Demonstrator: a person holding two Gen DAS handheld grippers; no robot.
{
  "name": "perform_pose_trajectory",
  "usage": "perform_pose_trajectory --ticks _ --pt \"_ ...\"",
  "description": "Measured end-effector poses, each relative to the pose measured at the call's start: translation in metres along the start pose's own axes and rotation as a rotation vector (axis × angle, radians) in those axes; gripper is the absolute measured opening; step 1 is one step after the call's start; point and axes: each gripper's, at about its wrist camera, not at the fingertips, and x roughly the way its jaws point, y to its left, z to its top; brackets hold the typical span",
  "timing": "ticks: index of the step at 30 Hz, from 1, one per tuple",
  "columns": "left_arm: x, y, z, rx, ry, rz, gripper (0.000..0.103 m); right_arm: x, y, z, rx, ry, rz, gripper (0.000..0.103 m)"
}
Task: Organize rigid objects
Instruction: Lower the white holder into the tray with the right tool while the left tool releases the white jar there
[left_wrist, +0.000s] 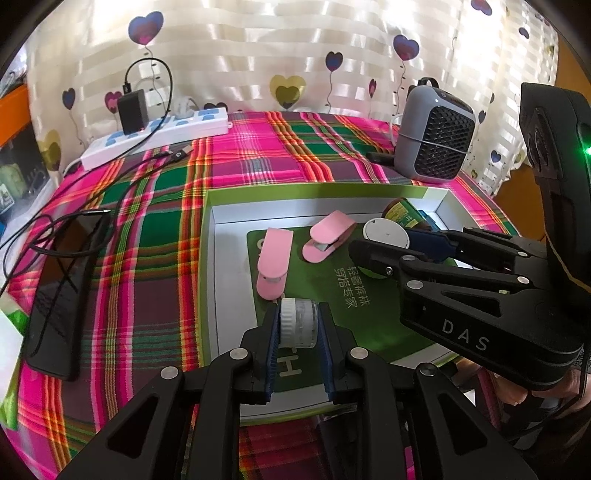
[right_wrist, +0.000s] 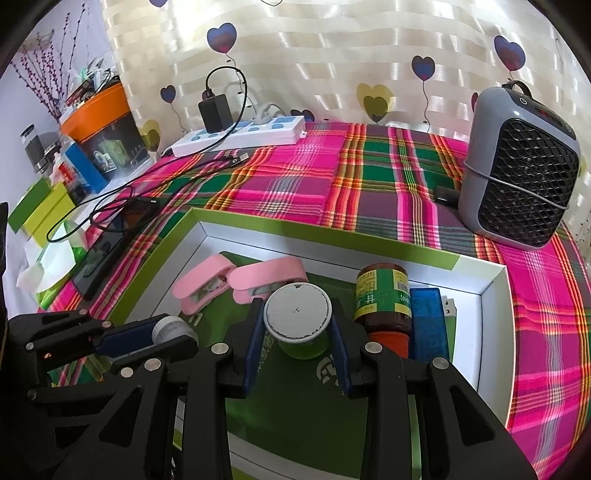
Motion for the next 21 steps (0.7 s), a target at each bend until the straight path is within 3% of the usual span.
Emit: perform_pose_trajectory --ticks 8,14,21 --pt "-0.0012 0.0021 -0.0005 0.008 -0.003 0.007 0.028 -0.0014 0.0006 0.0000 0.004 -0.005 0.003 0.035" --pt "-0.0020 0.0020 -0.0005 0.012 -0.001 0.007 0.029 -0.0033 0.0013 -0.0003 0.007 -0.009 0.011 0.042" --pt "-0.0029 -0.0010 -0.0013 0.009 0.000 0.000 0.032 -0.0063 0.0022 -0.0010 0.014 -0.018 0.013 0.043"
